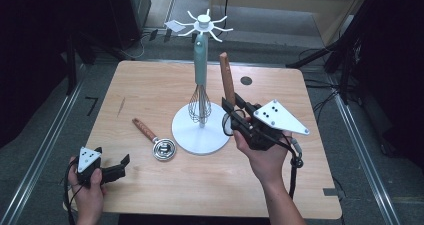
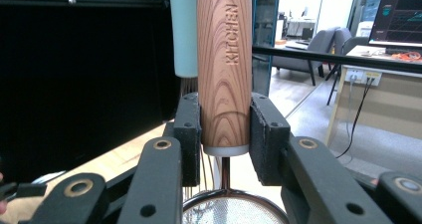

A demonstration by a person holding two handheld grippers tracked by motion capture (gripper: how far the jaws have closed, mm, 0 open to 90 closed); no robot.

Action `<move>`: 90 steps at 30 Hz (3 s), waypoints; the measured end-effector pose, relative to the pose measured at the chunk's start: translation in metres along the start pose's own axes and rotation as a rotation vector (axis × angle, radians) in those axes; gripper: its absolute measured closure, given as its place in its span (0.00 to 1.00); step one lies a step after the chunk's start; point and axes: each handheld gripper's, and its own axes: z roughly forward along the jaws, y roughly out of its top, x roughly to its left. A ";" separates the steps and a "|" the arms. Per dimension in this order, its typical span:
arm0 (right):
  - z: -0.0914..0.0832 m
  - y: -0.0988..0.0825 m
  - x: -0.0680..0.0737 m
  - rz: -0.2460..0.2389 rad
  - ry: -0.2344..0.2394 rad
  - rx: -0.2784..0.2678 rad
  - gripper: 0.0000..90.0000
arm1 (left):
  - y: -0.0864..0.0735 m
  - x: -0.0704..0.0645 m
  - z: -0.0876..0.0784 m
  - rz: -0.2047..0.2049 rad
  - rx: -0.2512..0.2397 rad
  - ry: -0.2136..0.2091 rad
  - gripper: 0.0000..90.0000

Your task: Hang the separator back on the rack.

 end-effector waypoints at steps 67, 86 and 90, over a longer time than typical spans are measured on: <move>0.034 0.015 0.000 0.039 -0.008 -0.020 0.78 | -0.001 0.000 -0.001 0.008 0.012 -0.013 0.00; 0.033 0.021 -0.006 0.040 0.008 -0.051 0.96 | -0.001 0.000 -0.001 0.008 0.012 -0.012 0.00; 0.034 0.027 -0.010 0.048 0.012 -0.079 1.00 | -0.001 -0.001 -0.001 0.008 0.013 -0.010 0.00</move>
